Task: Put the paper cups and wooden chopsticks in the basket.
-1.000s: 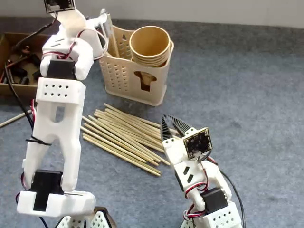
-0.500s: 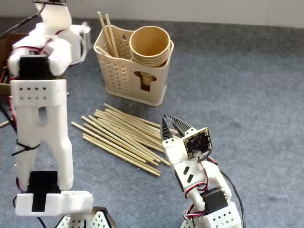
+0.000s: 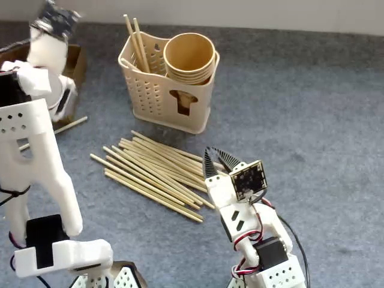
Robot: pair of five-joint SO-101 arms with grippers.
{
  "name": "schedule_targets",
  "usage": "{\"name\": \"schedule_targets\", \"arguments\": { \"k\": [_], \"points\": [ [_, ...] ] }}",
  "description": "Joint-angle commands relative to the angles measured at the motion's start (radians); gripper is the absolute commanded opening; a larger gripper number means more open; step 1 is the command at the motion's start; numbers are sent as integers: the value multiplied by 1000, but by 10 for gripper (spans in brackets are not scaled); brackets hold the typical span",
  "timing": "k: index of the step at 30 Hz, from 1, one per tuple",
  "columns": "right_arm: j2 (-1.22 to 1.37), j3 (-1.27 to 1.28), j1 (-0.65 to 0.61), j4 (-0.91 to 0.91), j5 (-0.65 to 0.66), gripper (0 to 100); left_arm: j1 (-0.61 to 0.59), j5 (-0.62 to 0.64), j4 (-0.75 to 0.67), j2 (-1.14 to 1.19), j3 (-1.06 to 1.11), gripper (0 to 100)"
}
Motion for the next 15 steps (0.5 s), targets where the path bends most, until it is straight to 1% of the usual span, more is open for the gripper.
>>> {"name": "schedule_targets", "arguments": {
  "k": [1,4,5,10,15],
  "points": [
    [7,154,5,2,2,9,-5,-127,23,-4,47,146],
    [7,154,5,5,2,9,-4,-212,17,-2,137,146],
    [7,154,5,5,2,9,-4,-227,-9,-2,170,146],
    [7,154,5,5,2,9,-4,-236,-172,-1,337,146],
    [7,154,5,5,2,9,1,-238,-301,-1,447,146]
  ]
}}
